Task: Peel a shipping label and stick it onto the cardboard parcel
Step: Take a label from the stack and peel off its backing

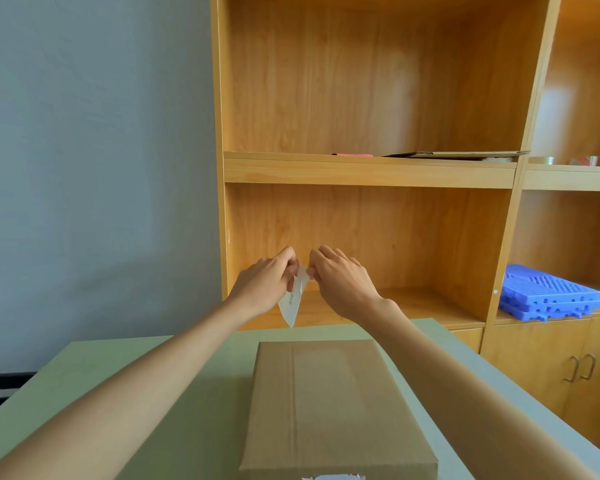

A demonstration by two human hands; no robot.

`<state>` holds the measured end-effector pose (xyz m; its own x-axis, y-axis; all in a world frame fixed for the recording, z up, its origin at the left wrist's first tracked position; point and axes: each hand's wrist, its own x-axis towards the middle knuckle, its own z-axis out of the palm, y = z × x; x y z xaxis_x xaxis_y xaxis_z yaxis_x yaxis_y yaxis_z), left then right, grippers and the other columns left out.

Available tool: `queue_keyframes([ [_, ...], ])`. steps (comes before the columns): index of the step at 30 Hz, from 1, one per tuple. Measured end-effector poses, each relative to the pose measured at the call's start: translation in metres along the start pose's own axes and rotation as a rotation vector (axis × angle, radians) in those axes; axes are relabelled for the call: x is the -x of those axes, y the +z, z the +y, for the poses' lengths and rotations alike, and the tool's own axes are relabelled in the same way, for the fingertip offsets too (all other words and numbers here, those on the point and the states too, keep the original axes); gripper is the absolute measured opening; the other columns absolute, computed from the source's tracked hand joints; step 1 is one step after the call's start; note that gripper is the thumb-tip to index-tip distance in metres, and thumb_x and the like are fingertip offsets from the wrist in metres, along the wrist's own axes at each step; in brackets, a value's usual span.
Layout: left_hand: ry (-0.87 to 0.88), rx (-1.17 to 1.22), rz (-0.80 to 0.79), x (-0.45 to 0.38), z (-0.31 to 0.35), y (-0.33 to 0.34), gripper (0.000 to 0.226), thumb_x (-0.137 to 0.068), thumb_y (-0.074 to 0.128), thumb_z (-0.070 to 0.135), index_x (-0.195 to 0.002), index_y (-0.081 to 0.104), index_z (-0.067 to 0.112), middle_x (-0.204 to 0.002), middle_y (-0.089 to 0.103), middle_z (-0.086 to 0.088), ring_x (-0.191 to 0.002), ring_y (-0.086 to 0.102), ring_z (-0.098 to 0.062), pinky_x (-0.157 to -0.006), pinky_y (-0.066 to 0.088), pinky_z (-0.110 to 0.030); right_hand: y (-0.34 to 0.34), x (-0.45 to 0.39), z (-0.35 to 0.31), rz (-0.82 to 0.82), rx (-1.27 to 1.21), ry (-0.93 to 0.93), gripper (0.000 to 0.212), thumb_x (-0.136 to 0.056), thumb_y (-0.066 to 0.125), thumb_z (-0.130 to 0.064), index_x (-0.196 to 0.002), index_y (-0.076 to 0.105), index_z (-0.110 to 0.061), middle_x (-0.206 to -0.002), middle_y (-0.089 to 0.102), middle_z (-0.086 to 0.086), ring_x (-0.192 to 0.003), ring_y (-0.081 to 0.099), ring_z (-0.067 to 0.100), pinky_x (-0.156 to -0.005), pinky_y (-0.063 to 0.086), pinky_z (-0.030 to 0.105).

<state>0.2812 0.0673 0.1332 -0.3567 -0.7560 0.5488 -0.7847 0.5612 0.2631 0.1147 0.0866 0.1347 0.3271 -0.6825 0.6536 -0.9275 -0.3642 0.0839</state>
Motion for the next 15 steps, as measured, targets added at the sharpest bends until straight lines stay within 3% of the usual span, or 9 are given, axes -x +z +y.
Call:
queue_keyframes([
  [3,0.021,-0.036,0.041,0.000,0.000,0.001,0.017,-0.105,0.031,0.029,-0.094,0.043,0.023,-0.079,0.068,0.007,-0.058,0.058,-0.016,-0.047,0.038,-0.029,0.001,-0.001,0.001,-0.055,-0.086,0.098,0.013,-0.101,0.041,-0.016,-0.101,0.054,-0.014,-0.104,0.056,-0.001,-0.093,0.053,0.020,-0.072,0.045,0.033],
  [7,0.068,-0.110,0.131,0.002,0.000,0.002,0.017,-0.105,0.029,0.026,-0.092,0.040,0.024,-0.074,0.066,0.007,-0.057,0.060,-0.019,-0.045,0.037,-0.030,0.010,-0.004,0.008,-0.212,-0.350,0.338,0.022,-0.095,0.041,-0.010,-0.083,0.056,-0.021,-0.100,0.063,-0.004,-0.083,0.056,0.018,-0.065,0.044,0.035],
  [10,0.093,-0.146,0.177,0.003,0.000,0.003,0.017,-0.104,0.031,0.020,-0.090,0.039,0.024,-0.071,0.063,0.008,-0.055,0.057,-0.019,-0.045,0.035,-0.030,0.016,0.000,0.011,-0.243,-0.402,0.395,0.033,-0.092,0.039,-0.006,-0.071,0.048,-0.030,-0.099,0.066,-0.006,-0.081,0.058,0.018,-0.061,0.043,0.033],
  [15,0.118,-0.161,0.231,0.000,0.000,0.002,0.018,-0.104,0.032,0.017,-0.089,0.040,0.022,-0.070,0.063,0.009,-0.054,0.058,-0.019,-0.044,0.033,-0.030,0.017,0.007,0.012,-0.272,-0.380,0.420,0.027,-0.090,0.034,-0.010,-0.073,0.044,-0.029,-0.099,0.065,-0.002,-0.084,0.058,0.025,-0.060,0.040,0.032],
])
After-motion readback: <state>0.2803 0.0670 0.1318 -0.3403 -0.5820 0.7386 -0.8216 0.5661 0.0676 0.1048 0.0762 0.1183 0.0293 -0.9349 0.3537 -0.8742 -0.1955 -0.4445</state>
